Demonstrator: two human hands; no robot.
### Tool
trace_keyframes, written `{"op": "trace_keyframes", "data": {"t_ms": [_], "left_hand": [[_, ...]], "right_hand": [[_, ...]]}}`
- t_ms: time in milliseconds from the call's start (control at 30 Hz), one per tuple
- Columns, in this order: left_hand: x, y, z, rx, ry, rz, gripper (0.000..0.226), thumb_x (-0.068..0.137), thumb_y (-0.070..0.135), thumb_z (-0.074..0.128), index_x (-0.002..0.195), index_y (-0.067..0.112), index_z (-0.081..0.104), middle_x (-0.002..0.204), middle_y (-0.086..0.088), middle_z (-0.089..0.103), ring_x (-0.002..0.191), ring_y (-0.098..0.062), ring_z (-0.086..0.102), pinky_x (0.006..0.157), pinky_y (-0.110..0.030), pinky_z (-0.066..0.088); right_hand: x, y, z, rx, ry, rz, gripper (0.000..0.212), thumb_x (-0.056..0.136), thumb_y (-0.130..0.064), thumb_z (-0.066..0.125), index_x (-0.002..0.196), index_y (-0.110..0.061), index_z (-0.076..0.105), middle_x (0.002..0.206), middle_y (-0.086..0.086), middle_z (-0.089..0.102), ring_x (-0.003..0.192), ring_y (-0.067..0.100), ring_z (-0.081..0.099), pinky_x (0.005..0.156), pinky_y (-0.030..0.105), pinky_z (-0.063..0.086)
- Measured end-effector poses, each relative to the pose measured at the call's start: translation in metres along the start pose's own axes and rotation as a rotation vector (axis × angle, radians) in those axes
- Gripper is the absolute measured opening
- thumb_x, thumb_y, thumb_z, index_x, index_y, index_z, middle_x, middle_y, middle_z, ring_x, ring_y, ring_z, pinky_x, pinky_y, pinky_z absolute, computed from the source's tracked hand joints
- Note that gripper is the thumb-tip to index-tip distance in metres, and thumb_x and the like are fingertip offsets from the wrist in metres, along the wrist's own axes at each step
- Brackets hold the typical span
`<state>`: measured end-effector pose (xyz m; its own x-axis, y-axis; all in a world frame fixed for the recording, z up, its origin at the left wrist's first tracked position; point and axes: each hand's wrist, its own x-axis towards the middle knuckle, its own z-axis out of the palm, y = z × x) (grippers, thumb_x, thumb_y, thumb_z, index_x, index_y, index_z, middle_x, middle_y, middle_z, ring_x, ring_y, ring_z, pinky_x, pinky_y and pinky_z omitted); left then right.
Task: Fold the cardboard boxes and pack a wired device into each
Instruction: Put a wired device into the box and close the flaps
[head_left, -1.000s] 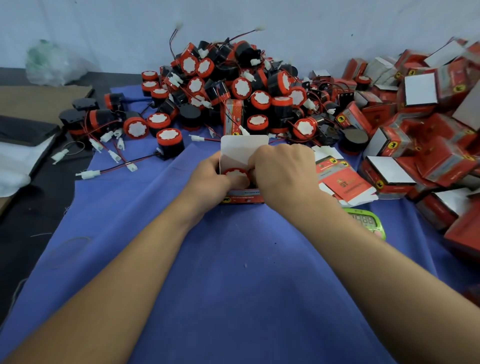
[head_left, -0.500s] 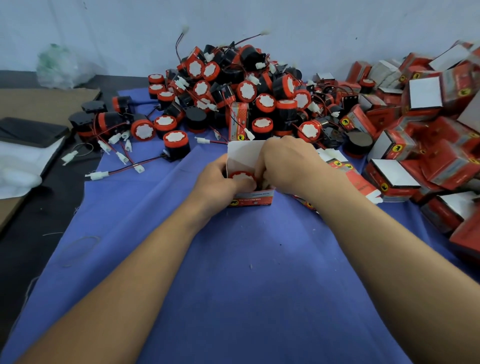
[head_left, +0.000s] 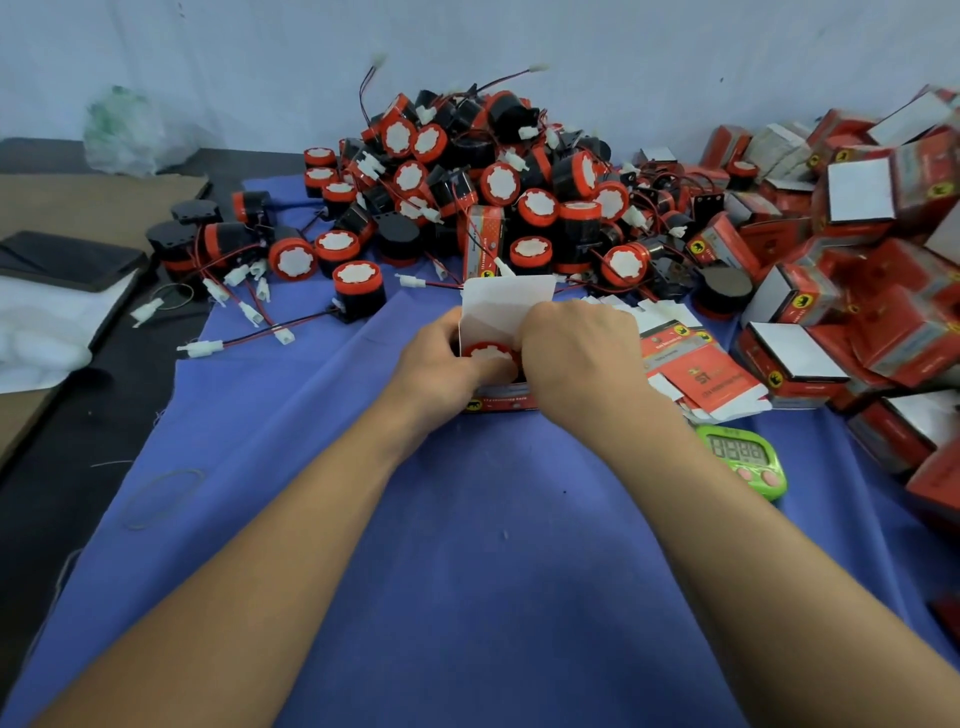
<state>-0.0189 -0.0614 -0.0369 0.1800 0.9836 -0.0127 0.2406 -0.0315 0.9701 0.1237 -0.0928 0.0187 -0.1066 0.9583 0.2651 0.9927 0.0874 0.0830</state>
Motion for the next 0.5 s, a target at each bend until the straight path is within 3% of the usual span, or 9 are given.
{"op": "trace_keyframes", "data": {"t_ms": [100,167,233,267,333,367,433,500], "left_hand": [[-0.001,0.001,0.000,0.009,-0.012,0.000,0.047,0.081,0.016,0.085,0.122,0.033,0.069,0.111,0.009,0.078,0.107,-0.018,0.073,0.098,-0.050,0.058],[-0.002,0.003,0.000,0.011,-0.006,-0.004,0.051,0.075,0.020,0.084,0.122,0.034,0.069,0.111,0.010,0.077,0.107,-0.018,0.072,0.098,-0.050,0.058],[-0.003,0.004,0.001,0.008,0.001,-0.004,0.056,0.066,0.027,0.080,0.121,0.034,0.069,0.111,0.010,0.077,0.107,-0.017,0.071,0.098,-0.049,0.057],[-0.003,0.004,0.002,0.008,-0.001,0.003,0.056,0.064,0.028,0.079,0.118,0.035,0.069,0.110,0.011,0.077,0.107,-0.015,0.071,0.099,-0.048,0.057],[-0.003,0.004,0.003,0.024,-0.011,0.024,0.049,0.065,0.028,0.077,0.111,0.040,0.070,0.107,0.014,0.077,0.105,-0.011,0.071,0.099,-0.046,0.057],[-0.003,0.004,0.002,0.025,-0.021,0.033,0.046,0.067,0.026,0.077,0.110,0.041,0.070,0.108,0.015,0.077,0.105,-0.010,0.071,0.099,-0.046,0.057],[-0.004,0.005,0.002,0.012,-0.051,0.061,0.047,0.074,0.019,0.076,0.116,0.037,0.070,0.113,0.013,0.077,0.109,-0.010,0.070,0.102,-0.047,0.056],[-0.006,0.006,0.003,0.010,-0.063,0.081,0.051,0.076,0.018,0.073,0.125,0.030,0.069,0.118,0.009,0.076,0.114,-0.014,0.069,0.104,-0.049,0.054]], "right_hand": [[0.006,0.000,-0.005,0.006,-0.008,-0.024,0.015,0.085,-0.006,0.058,0.082,-0.016,0.046,0.066,0.003,0.034,0.060,0.025,0.035,0.060,0.034,0.026],[0.003,0.003,0.006,0.077,0.056,0.029,0.008,0.086,-0.008,0.059,0.088,-0.013,0.065,0.069,0.003,0.049,0.065,0.029,0.046,0.062,0.035,0.030],[-0.010,0.007,0.025,0.367,0.236,0.137,0.023,0.089,-0.010,0.064,0.106,-0.019,0.076,0.089,0.004,0.069,0.087,0.030,0.061,0.073,0.035,0.040],[-0.016,0.008,0.032,0.547,0.335,0.189,0.034,0.087,-0.009,0.070,0.119,-0.021,0.073,0.102,0.004,0.071,0.098,0.028,0.062,0.079,0.030,0.041],[-0.018,0.006,0.039,0.753,0.416,0.260,0.067,0.080,-0.006,0.076,0.138,-0.032,0.054,0.105,0.000,0.064,0.095,0.020,0.060,0.074,0.025,0.037],[-0.016,0.006,0.041,0.800,0.361,0.302,0.070,0.080,-0.007,0.075,0.137,-0.037,0.047,0.100,-0.004,0.063,0.086,0.016,0.059,0.066,0.026,0.037],[-0.010,0.007,0.043,0.905,0.234,0.357,0.041,0.084,-0.012,0.069,0.116,-0.035,0.055,0.089,-0.009,0.067,0.078,0.012,0.061,0.057,0.024,0.041],[-0.009,0.011,0.044,0.920,0.182,0.376,0.011,0.086,-0.016,0.066,0.095,-0.022,0.066,0.082,-0.006,0.068,0.080,0.020,0.062,0.062,0.031,0.048]]}}
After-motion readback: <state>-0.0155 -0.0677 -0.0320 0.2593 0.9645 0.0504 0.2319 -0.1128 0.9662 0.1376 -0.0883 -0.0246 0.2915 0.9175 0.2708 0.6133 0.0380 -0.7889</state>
